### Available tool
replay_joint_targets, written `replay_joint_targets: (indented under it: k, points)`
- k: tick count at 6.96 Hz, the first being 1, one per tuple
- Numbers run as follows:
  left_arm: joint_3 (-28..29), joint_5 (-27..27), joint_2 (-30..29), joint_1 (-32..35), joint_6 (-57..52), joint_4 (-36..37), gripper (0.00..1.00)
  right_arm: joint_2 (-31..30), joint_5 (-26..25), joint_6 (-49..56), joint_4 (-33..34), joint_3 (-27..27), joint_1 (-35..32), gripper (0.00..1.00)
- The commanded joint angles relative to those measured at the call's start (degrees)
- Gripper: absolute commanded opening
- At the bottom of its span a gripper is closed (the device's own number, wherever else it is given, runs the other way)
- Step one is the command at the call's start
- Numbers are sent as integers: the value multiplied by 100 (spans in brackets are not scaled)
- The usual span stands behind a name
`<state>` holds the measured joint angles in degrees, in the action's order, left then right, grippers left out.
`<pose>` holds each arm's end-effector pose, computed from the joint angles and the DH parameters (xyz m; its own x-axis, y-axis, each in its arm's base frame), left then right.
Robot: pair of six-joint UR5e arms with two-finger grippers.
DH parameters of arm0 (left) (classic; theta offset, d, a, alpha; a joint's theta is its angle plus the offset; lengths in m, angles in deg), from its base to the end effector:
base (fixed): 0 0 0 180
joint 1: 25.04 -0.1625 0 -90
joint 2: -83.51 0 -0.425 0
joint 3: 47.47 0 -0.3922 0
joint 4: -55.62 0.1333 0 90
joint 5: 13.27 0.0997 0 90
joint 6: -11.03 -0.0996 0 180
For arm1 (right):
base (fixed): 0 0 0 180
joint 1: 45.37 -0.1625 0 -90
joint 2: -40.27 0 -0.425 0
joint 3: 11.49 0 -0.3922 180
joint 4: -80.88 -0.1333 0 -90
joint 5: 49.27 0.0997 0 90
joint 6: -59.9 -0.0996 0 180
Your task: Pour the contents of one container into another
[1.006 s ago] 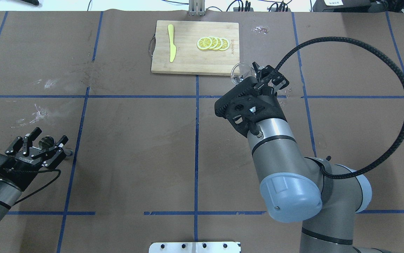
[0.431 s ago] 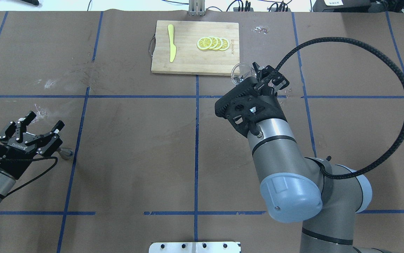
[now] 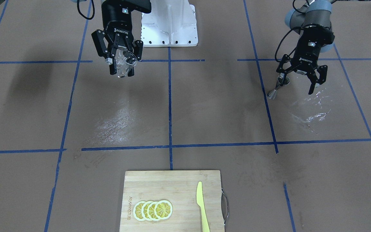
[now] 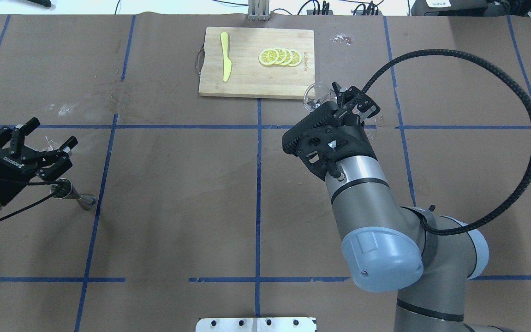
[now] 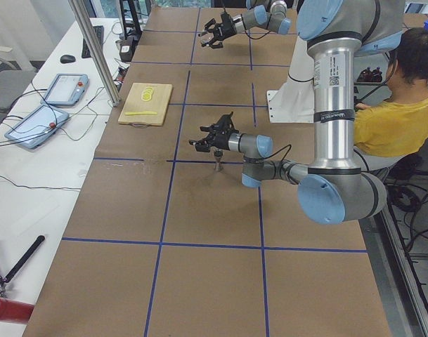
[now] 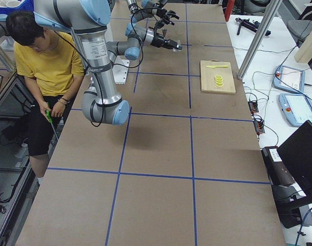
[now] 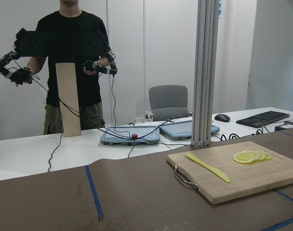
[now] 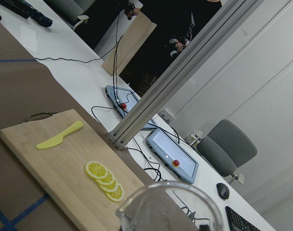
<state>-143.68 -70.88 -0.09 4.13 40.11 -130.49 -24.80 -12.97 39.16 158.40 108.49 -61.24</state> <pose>0.2742 -0.3668 0.4783 0.7225 0.4419 -0.5317 0.5049 0.1882 0.8424 -0.4200 -0.3414 0.1576 0.9516 -0.3051 0.0371 0.0351 0.2279 0.9730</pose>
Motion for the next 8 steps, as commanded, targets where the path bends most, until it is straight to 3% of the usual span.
replay_joint_targets:
  k: [1, 3, 4, 5, 6, 8]
  points:
    - [-12, -2068, -103, 1495, -697, 1018, 100, -6, 0, 0, 0, -1, 5, 0]
    - [-3, -4047, -287, 3122, -1194, 2266, 100, -6, 0, -9, 0, -10, 5, 0]
    - [6, -4709, -549, 3608, -1237, 2934, 100, -15, -9, 0, -9, -10, -4, 0]
    - [6, -5203, -674, 4039, -1577, 3515, 100, -15, 0, -9, -9, -10, -4, 0]
    - [6, -5538, -1014, 4513, -2372, 4634, 100, -24, 0, -9, -9, -10, -4, 0]
    - [58, -5577, -1806, 5411, -2653, 6824, 100, -59, -9, 0, -9, -10, 5, 0]
